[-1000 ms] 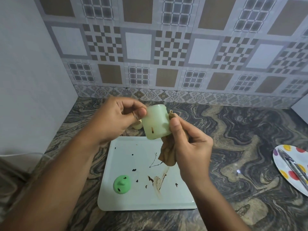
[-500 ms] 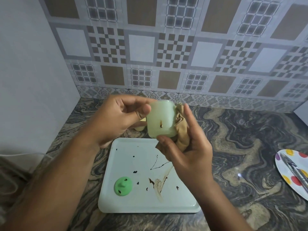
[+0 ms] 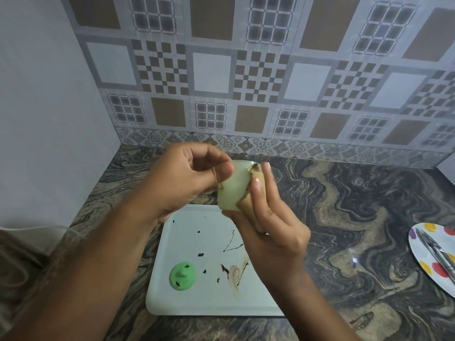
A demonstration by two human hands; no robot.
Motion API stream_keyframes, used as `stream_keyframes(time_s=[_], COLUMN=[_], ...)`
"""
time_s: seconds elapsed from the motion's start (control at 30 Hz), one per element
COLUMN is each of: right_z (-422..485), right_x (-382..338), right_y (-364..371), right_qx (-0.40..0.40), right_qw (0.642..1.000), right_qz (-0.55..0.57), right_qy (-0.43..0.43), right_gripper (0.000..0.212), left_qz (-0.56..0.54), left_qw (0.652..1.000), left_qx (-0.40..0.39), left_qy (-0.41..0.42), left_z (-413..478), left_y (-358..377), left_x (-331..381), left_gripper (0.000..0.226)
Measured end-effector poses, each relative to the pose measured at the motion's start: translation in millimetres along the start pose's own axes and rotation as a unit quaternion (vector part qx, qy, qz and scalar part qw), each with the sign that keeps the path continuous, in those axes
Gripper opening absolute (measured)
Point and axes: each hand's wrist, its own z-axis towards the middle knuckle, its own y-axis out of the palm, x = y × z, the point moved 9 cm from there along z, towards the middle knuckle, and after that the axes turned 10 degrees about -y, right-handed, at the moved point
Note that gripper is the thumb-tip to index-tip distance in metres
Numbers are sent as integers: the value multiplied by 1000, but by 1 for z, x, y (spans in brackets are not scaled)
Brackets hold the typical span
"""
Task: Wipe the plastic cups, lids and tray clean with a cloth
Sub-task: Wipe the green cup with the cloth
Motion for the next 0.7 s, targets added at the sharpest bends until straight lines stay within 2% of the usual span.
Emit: stream_keyframes(time_s=[0.1, 0.23, 0.33, 0.43, 0.53, 0.63, 0.7], right_z=[0, 3, 2, 4, 4, -4, -8], right_x=[-1, 7, 4, -4, 2, 19, 27], right_y=[-2, -10, -6, -5, -9, -12, -10], right_qx=[10, 31, 25, 10, 21, 43, 50], right_qw=[1000, 999, 999, 1000, 999, 990, 981], right_qz=[8, 42, 28, -10, 25, 105, 150], right_qy=[-7, 12, 5, -19, 15, 79, 113], right_gripper=[56, 63, 62, 60, 62, 69, 67], left_qz=[29, 17, 21, 70, 119, 52, 31], left_qw=[999, 998, 999, 997, 991, 998, 999], left_qx=[-5, -50, -22, 18, 13, -37, -38], left_qy=[17, -23, -28, 15, 60, 28, 17], left_z=[-2, -1, 2, -2, -10, -11, -9], left_y=[2, -2, -3, -1, 8, 11, 9], left_x=[7, 2, 1, 14, 28, 24, 20], left_gripper=[20, 26, 14, 12, 21, 25, 21])
